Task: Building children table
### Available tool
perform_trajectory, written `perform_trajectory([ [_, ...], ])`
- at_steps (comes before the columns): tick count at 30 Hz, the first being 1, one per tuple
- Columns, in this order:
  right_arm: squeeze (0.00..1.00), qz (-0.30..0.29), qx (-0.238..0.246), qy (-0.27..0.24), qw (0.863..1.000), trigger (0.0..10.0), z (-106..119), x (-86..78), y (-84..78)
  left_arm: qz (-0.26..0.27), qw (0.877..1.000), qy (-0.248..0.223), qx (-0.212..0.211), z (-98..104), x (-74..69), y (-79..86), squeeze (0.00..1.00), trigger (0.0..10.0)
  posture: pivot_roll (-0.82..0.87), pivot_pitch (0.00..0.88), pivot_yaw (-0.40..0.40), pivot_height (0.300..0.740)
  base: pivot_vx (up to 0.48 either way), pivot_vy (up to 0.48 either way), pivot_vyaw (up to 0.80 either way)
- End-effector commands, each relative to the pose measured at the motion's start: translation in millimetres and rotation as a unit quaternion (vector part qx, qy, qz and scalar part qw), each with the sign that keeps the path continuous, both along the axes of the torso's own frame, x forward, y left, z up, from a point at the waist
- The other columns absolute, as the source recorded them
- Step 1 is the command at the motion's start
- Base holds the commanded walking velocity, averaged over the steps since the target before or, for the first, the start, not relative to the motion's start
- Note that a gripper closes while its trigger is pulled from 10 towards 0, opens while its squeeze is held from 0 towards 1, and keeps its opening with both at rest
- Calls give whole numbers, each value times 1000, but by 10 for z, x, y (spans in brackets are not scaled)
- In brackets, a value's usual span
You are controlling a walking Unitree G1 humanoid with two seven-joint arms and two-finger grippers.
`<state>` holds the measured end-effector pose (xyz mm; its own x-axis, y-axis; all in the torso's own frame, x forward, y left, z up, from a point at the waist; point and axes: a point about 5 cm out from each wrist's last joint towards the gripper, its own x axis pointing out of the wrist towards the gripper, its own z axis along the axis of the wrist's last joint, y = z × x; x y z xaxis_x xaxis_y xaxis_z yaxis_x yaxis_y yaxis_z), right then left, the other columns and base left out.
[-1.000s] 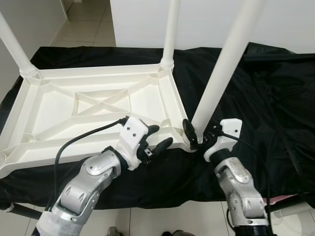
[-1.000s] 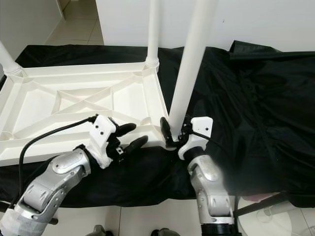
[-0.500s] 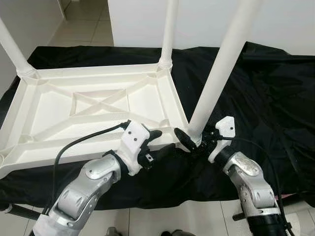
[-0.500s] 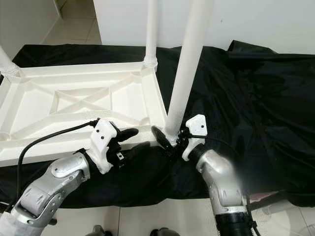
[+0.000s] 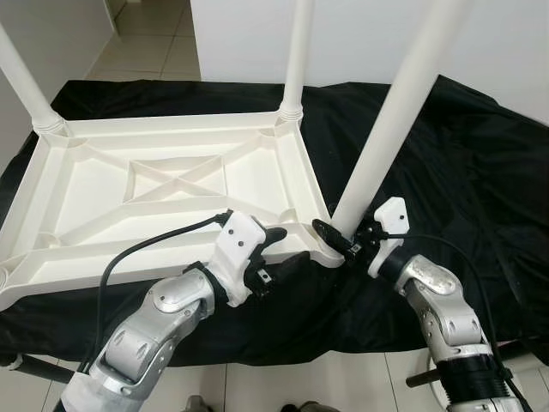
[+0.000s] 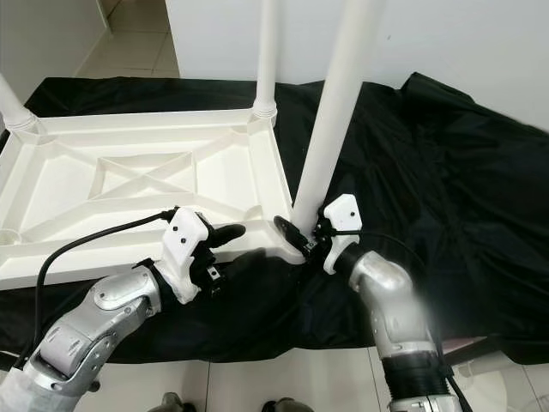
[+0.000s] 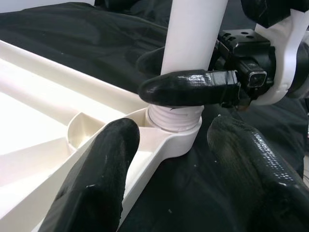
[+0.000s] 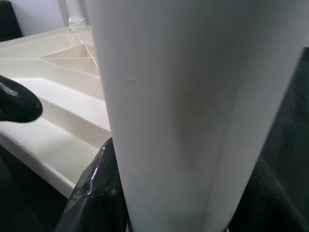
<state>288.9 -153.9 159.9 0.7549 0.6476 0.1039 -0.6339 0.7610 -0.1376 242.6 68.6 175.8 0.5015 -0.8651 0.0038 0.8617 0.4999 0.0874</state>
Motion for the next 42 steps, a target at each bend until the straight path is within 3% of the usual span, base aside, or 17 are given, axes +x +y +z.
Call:
perform_trajectory([
  [1,0,-9,13,20,1000,10000,-59,-33,-8,-37,999,3,3,-22,-27,-47,0,10000,-67,114,-35,740,0,0,0],
  [5,0,-64,31,23,997,10000,-96,-54,63,-35,999,2,1,-14,9,-52,0,10000,-73,116,-33,740,0,0,0],
  [9,0,-119,19,36,992,10000,-141,-50,92,-33,999,2,2,-15,25,-45,0,10000,-79,120,-34,740,0,0,0],
  [12,0,-157,44,39,986,10000,-127,-68,138,-30,1000,3,2,-7,38,-36,0,10000,-79,127,-31,740,0,0,0],
  [14,0,-241,55,50,968,10000,-137,-62,160,-26,1000,5,6,0,43,-6,0,10000,-66,176,-29,740,0,0,0],
  [15,0,-241,55,50,968,10000,-137,-62,160,-26,1000,5,6,0,43,-6,0,10000,-66,176,-29,740,0,0,0],
  [18,0,-315,53,56,946,10000,-180,-77,196,-23,1000,7,9,2,34,41,0,10000,-58,183,-37,740,0,0,0],
  [23,0,-356,67,61,930,10000,-177,-93,299,-21,1000,10,10,-2,10,70,0,10000,-49,189,-37,740,0,0,0],
  [29,0,-363,76,57,927,10000,-141,-74,282,-29,999,7,15,-5,-1,55,0,10000,-51,186,-36,740,0,0,0],
  [30,1000,-360,78,56,928,10000,-135,-69,271,-27,999,5,17,-1,17,59,0,10000,-56,180,-37,740,0,0,0],
  [35,1000,-364,74,46,927,10000,-92,-73,261,-25,1000,4,15,11,44,62,0,10000,-58,176,-37,740,0,0,0],
  [38,1000,-347,68,42,934,10000,-83,-88,229,-26,1000,5,14,2,33,50,0,10000,-60,178,-40,740,0,0,0],
  [39,725,-325,69,40,942,10000,-71,-101,217,-25,1000,6,14,-1,25,46,0,10000,-60,174,-42,740,0,0,0],
  [40,725,-325,69,40,942,10000,-71,-101,217,-25,1000,6,14,-1,25,46,0,10000,-60,174,-42,740,0,0,0],
  [41,0,-299,73,41,951,10000,-66,-120,197,-25,1000,6,14,-9,14,43,0,10000,-60,179,-40,740,0,0,0],
  [42,0,-273,70,37,959,10000,-57,-134,174,-25,1000,7,13,-13,6,41,0,10000,-61,176,-42,740,0,0,0],
])
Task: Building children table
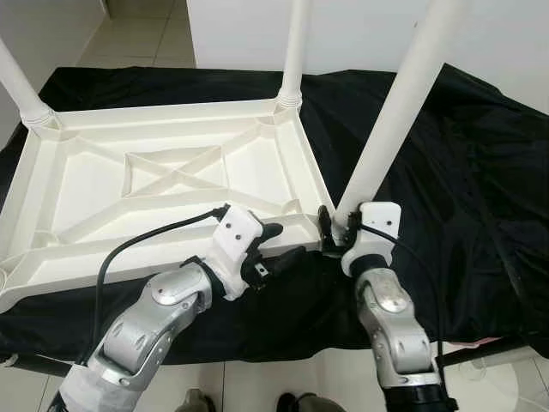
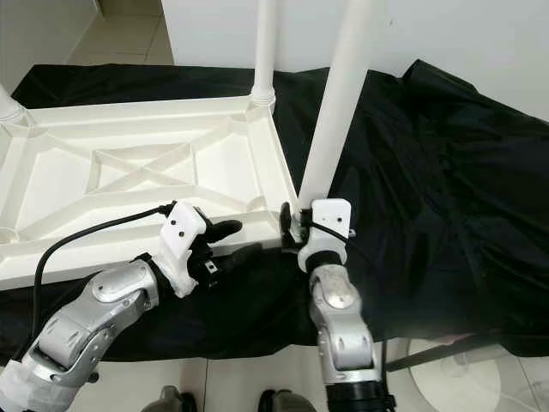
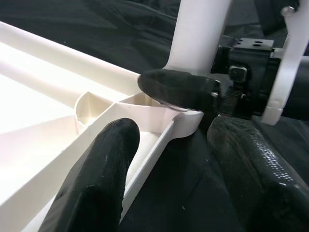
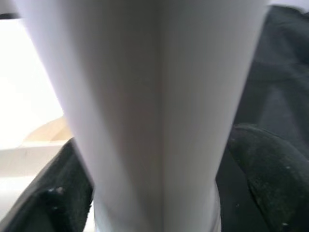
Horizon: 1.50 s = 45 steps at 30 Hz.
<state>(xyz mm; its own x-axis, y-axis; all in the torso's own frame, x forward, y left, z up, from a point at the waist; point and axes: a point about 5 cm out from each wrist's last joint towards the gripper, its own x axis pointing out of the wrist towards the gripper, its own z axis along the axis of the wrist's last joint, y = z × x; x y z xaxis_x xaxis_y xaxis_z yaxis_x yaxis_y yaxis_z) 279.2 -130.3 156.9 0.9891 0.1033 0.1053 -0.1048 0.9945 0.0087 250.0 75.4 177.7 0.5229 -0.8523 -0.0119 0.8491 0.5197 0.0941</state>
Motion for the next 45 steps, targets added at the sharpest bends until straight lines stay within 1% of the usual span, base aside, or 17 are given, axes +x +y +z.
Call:
perform_trajectory([
  [1,0,40,2,0,999,10000,-11,-49,-93,-38,999,7,4,-33,-75,-27,0,10000,-61,176,-42,740,0,0,0],
  [2,0,67,-2,-2,998,10000,5,-50,-142,-38,999,7,4,-30,-76,-25,0,10000,-59,178,-42,740,0,0,0],
  [4,0,67,-2,-2,998,10000,5,-50,-142,-38,999,7,4,-30,-76,-25,0,10000,-59,178,-42,740,0,0,0],
  [6,0,114,-16,-8,993,10000,54,-21,-238,-38,999,7,5,-25,-71,-18,0,10000,-59,178,-43,740,0,0,0],
  [7,0,114,-16,-8,993,10000,54,-21,-238,-38,999,7,5,-25,-71,-18,0,10000,-59,178,-43,740,0,0,0],
  [11,0,225,-59,-21,972,10000,146,60,-252,-40,999,5,6,-17,-78,-15,0,10000,-55,173,-39,740,0,0,0],
  [18,0,281,-74,-26,956,10000,221,157,-202,-40,999,4,6,-5,-76,-21,0,10000,-45,168,-34,740,0,0,0],
  [20,0,310,-83,-26,947,10000,248,204,-182,-41,999,3,5,6,-72,-25,0,10000,-42,159,-34,740,0,0,0],
  [25,0,336,-96,-26,937,10000,234,290,-168,-45,999,1,9,-4,-73,-23,0,10000,-38,143,-24,740,0,0,0],
  [26,0,348,-103,-24,931,3137,225,319,-153,-48,999,0,10,-3,-74,-26,0,10000,-38,143,-24,740,0,0,0],
  [27,0,348,-103,-24,931,3137,225,319,-153,-48,999,0,10,-3,-74,-26,0,10000,-38,143,-24,740,0,0,0],
  [28,0,358,-109,-22,927,0,213,340,-143,-50,999,-1,12,-2,-71,-31,0,10000,-35,132,-27,740,0,0,0],
  [33,0,368,-114,-10,923,0,167,354,-160,-51,999,-3,11,4,-64,-50,0,10000,-34,124,-36,740,0,0,0],
  [40,0,352,-100,-2,931,0,124,303,-217,-53,999,0,9,-27,-99,-76,0,10000,-38,124,-43,740,0,0,0],
  [41,0,334,-93,-3,938,10000,125,304,-232,-53,999,1,9,-31,-103,-81,0,10000,-38,124,-53,740,0,0,0],
  [42,0,305,-89,-13,948,10000,132,317,-253,-53,999,2,8,-35,-107,-87,0,10000,-38,124,-53,740,0,0,0],
  [45,0,282,-86,-19,955,10000,135,310,-251,-53,999,2,8,-40,-106,-90,0,10000,-44,122,-55,740,0,0,0],
])
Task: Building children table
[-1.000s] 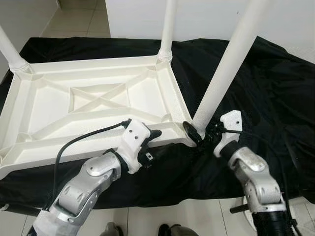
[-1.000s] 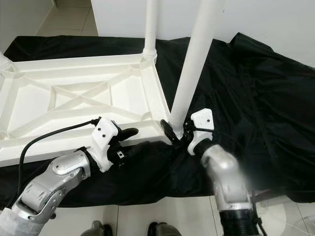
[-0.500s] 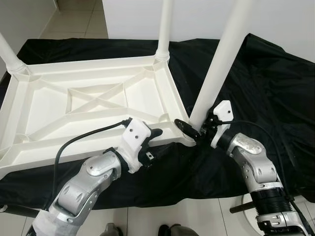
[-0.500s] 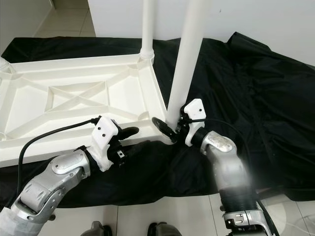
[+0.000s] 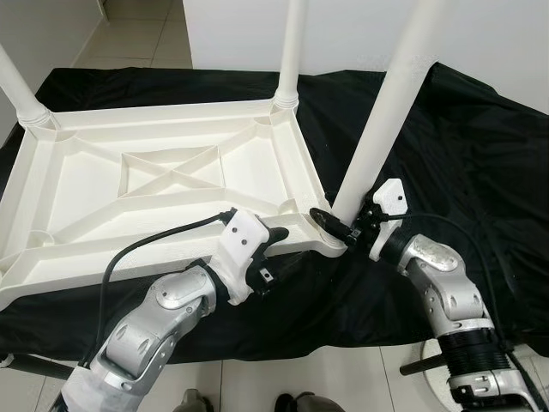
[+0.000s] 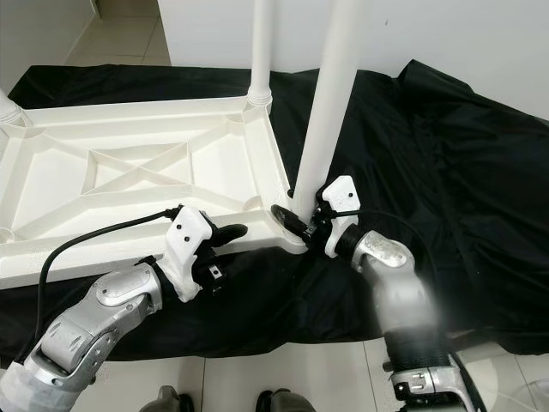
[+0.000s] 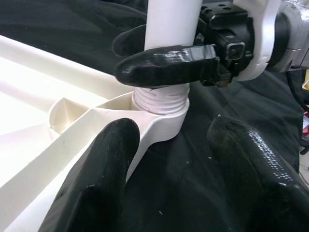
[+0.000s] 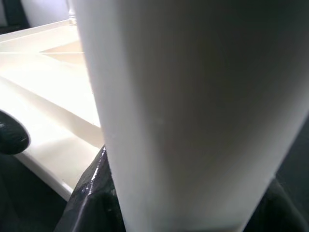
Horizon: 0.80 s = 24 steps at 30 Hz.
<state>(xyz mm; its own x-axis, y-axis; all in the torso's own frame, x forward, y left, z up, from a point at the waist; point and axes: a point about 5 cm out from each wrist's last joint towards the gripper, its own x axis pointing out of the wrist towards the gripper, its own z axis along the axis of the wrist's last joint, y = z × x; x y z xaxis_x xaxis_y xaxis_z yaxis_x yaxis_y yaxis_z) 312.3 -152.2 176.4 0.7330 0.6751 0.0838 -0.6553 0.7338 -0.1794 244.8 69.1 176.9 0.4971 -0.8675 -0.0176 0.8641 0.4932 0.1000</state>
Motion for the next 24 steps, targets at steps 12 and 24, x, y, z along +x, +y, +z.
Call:
perform_trajectory([
  [12,0,-227,50,42,972,10000,-224,-161,97,-26,1000,-4,10,-46,-29,-35,0,10000,-44,113,-58,740,0,0,0],
  [24,0,-356,102,59,927,10000,-276,-194,343,-19,1000,-8,12,-36,11,-31,0,10000,-42,110,-56,740,0,0,0],
])
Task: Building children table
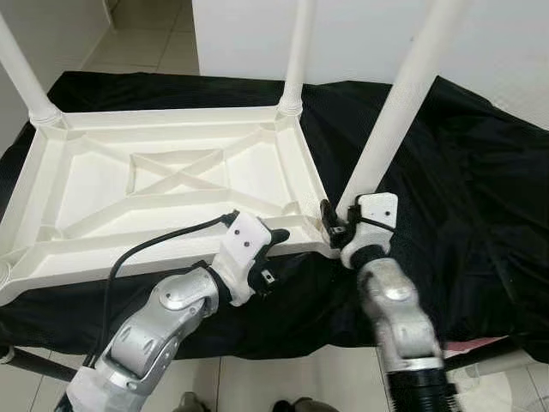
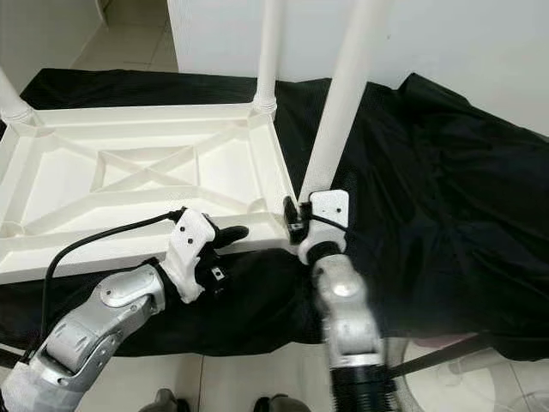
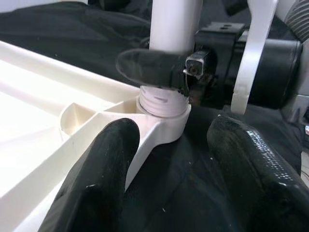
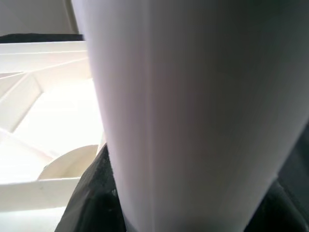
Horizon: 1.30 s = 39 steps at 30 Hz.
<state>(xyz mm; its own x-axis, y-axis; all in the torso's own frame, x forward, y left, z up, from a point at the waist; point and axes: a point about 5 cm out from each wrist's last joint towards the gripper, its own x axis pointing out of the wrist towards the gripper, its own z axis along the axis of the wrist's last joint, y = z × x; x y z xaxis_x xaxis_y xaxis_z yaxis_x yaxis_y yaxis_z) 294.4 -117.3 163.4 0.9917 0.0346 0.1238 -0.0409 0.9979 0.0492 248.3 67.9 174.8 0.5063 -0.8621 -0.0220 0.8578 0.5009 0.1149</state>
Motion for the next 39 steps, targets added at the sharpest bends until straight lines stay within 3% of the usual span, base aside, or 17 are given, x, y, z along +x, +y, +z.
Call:
perform_trajectory([
  [1,0,-24,5,33,999,10000,-122,0,14,-22,1000,-4,7,-8,-6,-5,0,10000,-47,115,-49,740,0,0,0],
  [13,0,-35,1,30,999,10000,-92,-5,21,-5,1000,-14,7,37,65,38,0,10000,-50,122,-30,740,0,0,0],
  [14,1000,-38,5,30,999,10000,-95,-18,43,0,1000,-15,6,41,65,49,0,10000,-48,123,-33,740,0,0,0],
  [26,1000,-48,-5,9,999,10000,-77,-26,-19,45,999,-20,-12,73,132,85,0,10000,-46,116,-27,740,0,0,0],
  [27,133,-45,-11,0,999,10000,-73,-36,-37,61,998,-20,-21,85,153,92,0,10000,-48,114,-22,740,0,0,0],
  [28,0,-37,-12,-9,999,10000,-80,-55,-53,86,995,-19,-34,88,182,106,0,10000,-52,111,-14,740,0,0,0],
  [31,0,-24,-10,-23,999,10000,-103,-83,-75,127,990,-10,-58,69,225,125,0,10000,-53,111,-10,740,0,0,0],
  [32,0,-23,-5,-31,999,10000,-111,-93,-89,159,983,1,-86,67,263,125,0,10000,-61,113,-7,740,0,0,0],
  [35,0,-25,1,-40,999,10000,-115,-102,-109,200,973,7,-114,68,312,118,0,10000,-62,116,-7,740,0,0,0],
  [38,0,-29,5,-43,999,10000,-112,-98,-119,223,968,0,-113,62,350,103,0,10000,-61,118,-14,740,0,0,0],
  [39,0,-33,11,-45,998,10000,-110,-98,-117,245,960,3,-132,79,383,109,0,10000,-64,118,-13,740,0,0,0],
])
